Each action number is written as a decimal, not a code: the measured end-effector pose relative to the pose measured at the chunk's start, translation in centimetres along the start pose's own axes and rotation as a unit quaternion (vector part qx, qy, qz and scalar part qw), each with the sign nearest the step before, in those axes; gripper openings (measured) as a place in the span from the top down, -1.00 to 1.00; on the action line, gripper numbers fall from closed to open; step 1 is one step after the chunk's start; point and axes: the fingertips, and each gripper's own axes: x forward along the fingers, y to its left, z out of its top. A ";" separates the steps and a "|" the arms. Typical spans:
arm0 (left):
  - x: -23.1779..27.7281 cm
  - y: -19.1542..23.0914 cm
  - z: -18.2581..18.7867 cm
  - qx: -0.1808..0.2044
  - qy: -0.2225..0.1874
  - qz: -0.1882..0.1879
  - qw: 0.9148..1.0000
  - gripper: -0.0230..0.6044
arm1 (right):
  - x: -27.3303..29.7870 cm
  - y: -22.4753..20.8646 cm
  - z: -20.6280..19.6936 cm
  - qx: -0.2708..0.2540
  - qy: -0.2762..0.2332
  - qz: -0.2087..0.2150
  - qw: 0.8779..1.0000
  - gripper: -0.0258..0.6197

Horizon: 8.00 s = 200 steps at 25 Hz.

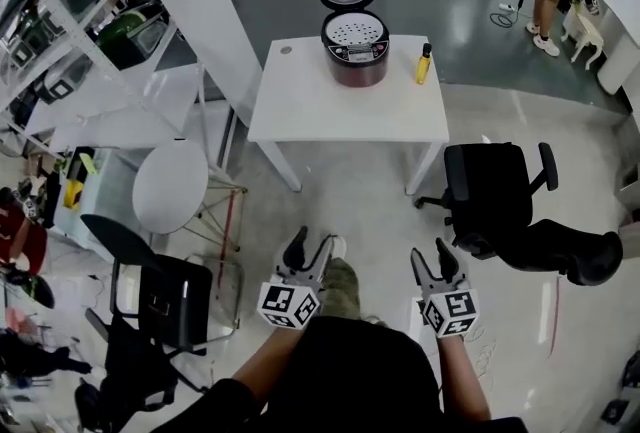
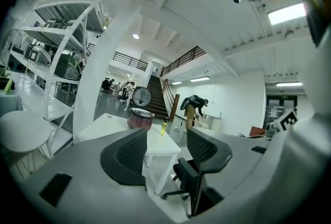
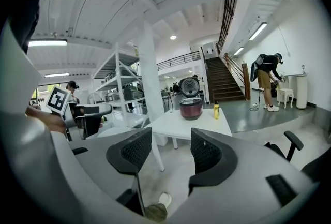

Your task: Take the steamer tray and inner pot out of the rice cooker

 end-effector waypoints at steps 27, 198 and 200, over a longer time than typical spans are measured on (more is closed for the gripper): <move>27.8 19.4 11.1 -0.012 0.017 -0.113 0.993 0.23 | 33.5 -2.5 12.9 -0.020 0.029 -0.033 0.999 0.28; 79.8 38.3 7.0 0.192 0.260 0.013 0.946 0.81 | 79.1 -26.6 25.0 -0.264 0.044 0.051 0.962 0.87; 79.6 38.2 7.4 0.192 0.257 0.017 0.947 0.81 | 79.0 -26.8 25.0 -0.264 0.047 0.048 0.962 0.86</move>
